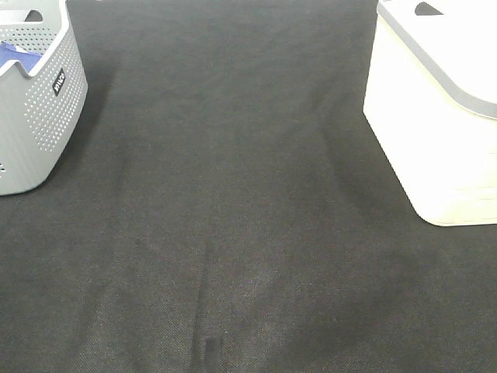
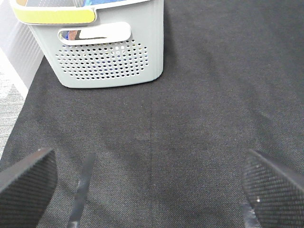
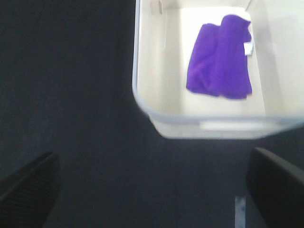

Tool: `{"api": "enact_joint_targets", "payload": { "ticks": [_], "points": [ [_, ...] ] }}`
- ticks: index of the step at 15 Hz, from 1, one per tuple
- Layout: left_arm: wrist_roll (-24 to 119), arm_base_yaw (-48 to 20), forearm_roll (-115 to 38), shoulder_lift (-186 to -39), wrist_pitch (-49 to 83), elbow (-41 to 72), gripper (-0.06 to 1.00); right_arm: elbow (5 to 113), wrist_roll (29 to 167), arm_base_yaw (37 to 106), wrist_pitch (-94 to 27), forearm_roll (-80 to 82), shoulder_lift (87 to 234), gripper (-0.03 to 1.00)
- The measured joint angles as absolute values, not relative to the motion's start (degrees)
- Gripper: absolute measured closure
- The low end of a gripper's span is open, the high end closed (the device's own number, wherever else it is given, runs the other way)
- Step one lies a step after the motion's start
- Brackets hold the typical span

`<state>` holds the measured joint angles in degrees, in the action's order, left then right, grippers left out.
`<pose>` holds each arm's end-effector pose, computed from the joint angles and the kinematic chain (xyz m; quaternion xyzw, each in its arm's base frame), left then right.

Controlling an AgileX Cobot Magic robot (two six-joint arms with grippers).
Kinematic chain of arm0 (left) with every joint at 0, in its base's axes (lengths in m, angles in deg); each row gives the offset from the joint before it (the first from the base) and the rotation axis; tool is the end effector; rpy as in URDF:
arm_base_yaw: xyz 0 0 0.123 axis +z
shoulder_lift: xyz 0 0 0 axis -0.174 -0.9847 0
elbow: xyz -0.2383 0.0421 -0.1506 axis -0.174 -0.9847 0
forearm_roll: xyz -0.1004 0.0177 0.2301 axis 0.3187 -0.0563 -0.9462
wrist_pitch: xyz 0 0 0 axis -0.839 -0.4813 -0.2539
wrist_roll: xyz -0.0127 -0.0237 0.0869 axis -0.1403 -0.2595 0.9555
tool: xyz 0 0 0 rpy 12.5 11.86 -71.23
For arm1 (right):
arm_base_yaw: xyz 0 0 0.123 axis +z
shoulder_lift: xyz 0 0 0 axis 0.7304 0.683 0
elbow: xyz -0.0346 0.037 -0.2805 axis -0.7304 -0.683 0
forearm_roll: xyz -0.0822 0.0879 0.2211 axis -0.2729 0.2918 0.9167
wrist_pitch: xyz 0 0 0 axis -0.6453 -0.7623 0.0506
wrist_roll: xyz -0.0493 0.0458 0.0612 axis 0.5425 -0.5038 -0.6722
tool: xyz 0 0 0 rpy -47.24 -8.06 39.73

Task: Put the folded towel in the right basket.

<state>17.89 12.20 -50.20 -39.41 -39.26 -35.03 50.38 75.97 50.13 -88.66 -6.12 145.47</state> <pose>-0.0063 -0.0023 0.2807 0.0166 0.8466 0.0173 0.5318 0.1765 0.0116 0.4177 -0.0318 0.9262 0.0179 0.3752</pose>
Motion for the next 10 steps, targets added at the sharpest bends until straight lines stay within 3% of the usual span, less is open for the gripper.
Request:
{"api": "enact_joint_targets", "payload": {
  "ticks": [5, 10],
  "points": [
    [17.89, 12.20, -50.20, -39.41, -39.26, -35.03, -0.05, 21.67, 75.92, 50.13, -89.63, -5.89, 105.99, -0.01],
    [17.89, 12.20, -50.20, -39.41, -39.26, -35.03, -0.05, 11.93, 75.97, 50.13, -92.78, -5.84, 87.31, -0.01]
  ]
}}
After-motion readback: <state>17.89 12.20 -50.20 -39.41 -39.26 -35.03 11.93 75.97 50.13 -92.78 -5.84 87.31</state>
